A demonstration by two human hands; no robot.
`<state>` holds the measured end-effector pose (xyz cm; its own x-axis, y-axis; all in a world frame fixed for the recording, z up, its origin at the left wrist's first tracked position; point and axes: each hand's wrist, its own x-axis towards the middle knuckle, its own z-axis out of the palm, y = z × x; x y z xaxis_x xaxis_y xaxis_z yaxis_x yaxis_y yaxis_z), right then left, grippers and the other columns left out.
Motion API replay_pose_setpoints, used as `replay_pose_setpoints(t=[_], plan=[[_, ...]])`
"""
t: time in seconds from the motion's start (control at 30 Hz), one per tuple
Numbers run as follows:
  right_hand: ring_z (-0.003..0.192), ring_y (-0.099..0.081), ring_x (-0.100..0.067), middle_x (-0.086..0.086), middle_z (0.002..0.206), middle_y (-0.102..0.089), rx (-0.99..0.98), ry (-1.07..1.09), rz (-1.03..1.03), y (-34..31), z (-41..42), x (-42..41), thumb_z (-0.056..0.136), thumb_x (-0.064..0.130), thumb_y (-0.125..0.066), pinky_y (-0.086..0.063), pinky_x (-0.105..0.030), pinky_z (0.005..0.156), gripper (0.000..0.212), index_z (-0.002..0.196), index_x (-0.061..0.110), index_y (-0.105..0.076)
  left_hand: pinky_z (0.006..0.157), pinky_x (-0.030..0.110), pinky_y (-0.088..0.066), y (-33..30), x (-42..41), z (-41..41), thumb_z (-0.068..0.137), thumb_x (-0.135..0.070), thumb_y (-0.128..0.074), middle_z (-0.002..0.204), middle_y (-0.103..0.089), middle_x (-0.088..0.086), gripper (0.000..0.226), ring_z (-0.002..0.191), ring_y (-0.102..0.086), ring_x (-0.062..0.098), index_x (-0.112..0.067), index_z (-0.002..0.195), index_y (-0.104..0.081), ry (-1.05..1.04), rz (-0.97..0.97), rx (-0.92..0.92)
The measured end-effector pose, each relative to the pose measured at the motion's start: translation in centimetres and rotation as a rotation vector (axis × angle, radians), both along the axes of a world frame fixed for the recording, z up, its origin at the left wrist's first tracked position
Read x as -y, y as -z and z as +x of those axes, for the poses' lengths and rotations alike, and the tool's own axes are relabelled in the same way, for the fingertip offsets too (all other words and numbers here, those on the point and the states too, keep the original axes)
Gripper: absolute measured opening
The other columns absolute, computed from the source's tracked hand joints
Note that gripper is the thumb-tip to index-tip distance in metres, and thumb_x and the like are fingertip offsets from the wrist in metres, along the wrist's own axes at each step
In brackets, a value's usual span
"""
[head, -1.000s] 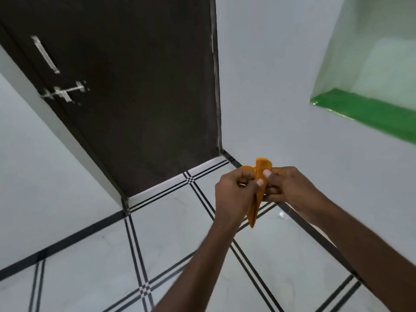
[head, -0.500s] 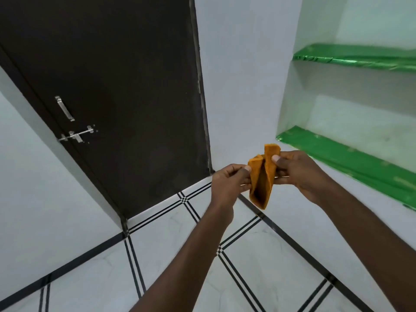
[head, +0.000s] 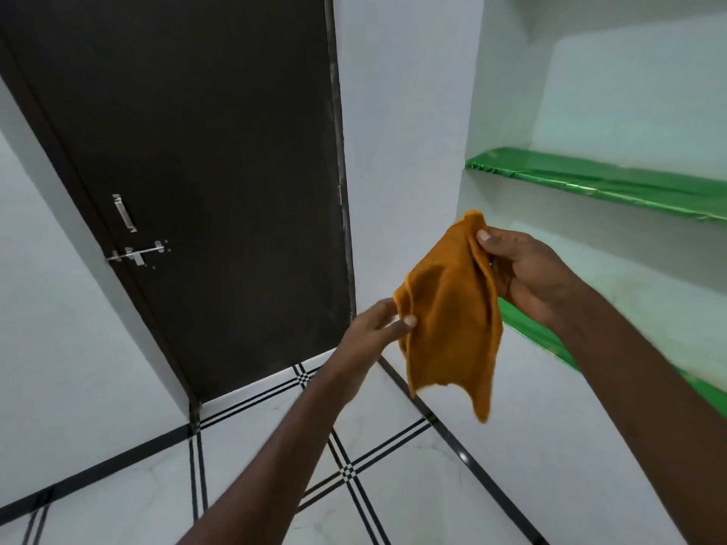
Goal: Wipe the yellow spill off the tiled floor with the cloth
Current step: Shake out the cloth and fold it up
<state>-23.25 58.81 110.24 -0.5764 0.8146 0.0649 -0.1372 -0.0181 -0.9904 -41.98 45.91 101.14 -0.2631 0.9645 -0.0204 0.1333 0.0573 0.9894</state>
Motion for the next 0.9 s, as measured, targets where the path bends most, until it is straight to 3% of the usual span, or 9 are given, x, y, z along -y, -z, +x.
replay_pose_setpoints(t=[0.1,0.27,0.33,0.43,0.53,0.63,0.73,0.9], plan=[[0.083,-0.076,-0.019,-0.007,0.096,-0.078,0.000,0.008,-0.048,-0.7,1.8,-0.1,0.107,0.020,-0.050,-0.064,-0.031,0.070,0.024,0.115,0.007,-0.069,0.098,0.042,-0.056,-2.9,-0.1,2.9,0.090,-0.043,-0.067,0.121,-0.072,-0.003,0.049,0.113,-0.070,0.022,-0.016,0.130,-0.063,0.092,0.062,0.099],[0.103,-0.071,-0.030,-0.014,0.110,-0.074,0.225,0.246,-0.114,0.8,3.7,-1.8,0.105,0.020,-0.056,-0.060,-0.046,0.090,0.018,0.103,0.010,-0.071,0.099,0.048,-0.056,-4.7,-1.0,6.6,0.089,-0.036,-0.072,0.123,-0.072,0.003,0.048,0.110,-0.070,0.025,-0.011,0.129,-0.064,-0.097,0.035,0.101],[0.103,-0.069,-0.031,-0.018,0.110,-0.072,0.281,0.300,-0.084,1.3,4.1,-2.2,0.103,0.021,-0.058,-0.058,-0.047,0.095,0.024,0.111,0.002,-0.071,0.098,0.048,-0.056,-5.4,-1.4,7.5,0.090,-0.035,-0.071,0.121,-0.072,0.006,0.046,0.109,-0.070,0.027,-0.009,0.128,-0.065,-0.153,-0.005,0.092],[0.101,-0.068,-0.029,-0.010,0.108,-0.071,0.454,0.481,0.240,2.0,4.8,-1.6,0.095,0.040,-0.065,-0.056,-0.044,0.092,0.038,0.117,0.008,-0.068,0.098,0.046,-0.056,-6.4,-2.2,8.1,0.096,-0.031,-0.064,0.118,-0.070,0.010,0.042,0.107,-0.070,0.027,-0.004,0.129,-0.062,-0.192,-0.059,0.066],[0.079,-0.069,-0.019,0.000,0.084,-0.071,0.472,0.472,0.564,2.4,5.1,1.6,0.093,0.037,-0.073,-0.053,-0.029,0.071,0.021,0.097,0.017,-0.069,0.097,0.044,-0.057,-7.5,-2.5,8.2,0.099,-0.027,-0.060,0.116,-0.070,0.012,0.036,0.104,-0.071,0.028,-0.002,0.125,-0.062,-0.240,-0.083,0.038],[0.073,-0.067,-0.015,0.002,0.080,-0.069,0.498,0.277,0.637,3.3,4.0,4.3,0.086,0.037,-0.081,-0.053,-0.025,0.063,0.025,0.093,0.017,-0.068,0.094,0.045,-0.059,-8.3,-2.2,8.1,0.103,-0.019,-0.055,0.111,-0.072,0.021,0.030,0.100,-0.073,0.032,0.005,0.118,-0.063,-0.224,-0.066,0.087],[0.073,-0.067,-0.017,0.001,0.083,-0.069,0.455,0.343,0.667,3.9,2.6,5.1,0.083,0.035,-0.084,-0.051,-0.022,0.062,0.029,0.094,0.016,-0.067,0.086,0.038,-0.062,-8.9,-1.4,7.9,0.101,-0.009,-0.055,0.109,-0.072,0.025,0.024,0.098,-0.074,0.032,0.011,0.113,-0.064,-0.176,-0.052,0.075],[0.073,-0.071,-0.017,0.000,0.080,-0.071,0.479,0.353,0.737,3.4,1.3,6.0,0.091,0.021,-0.078,-0.052,-0.018,0.063,0.009,0.092,0.014,-0.072,0.091,0.041,-0.061,-9.0,-0.5,6.7,0.095,-0.004,-0.065,0.103,-0.073,0.019,0.016,0.093,-0.075,0.026,0.007,0.106,-0.067,-0.174,-0.065,-0.052]])
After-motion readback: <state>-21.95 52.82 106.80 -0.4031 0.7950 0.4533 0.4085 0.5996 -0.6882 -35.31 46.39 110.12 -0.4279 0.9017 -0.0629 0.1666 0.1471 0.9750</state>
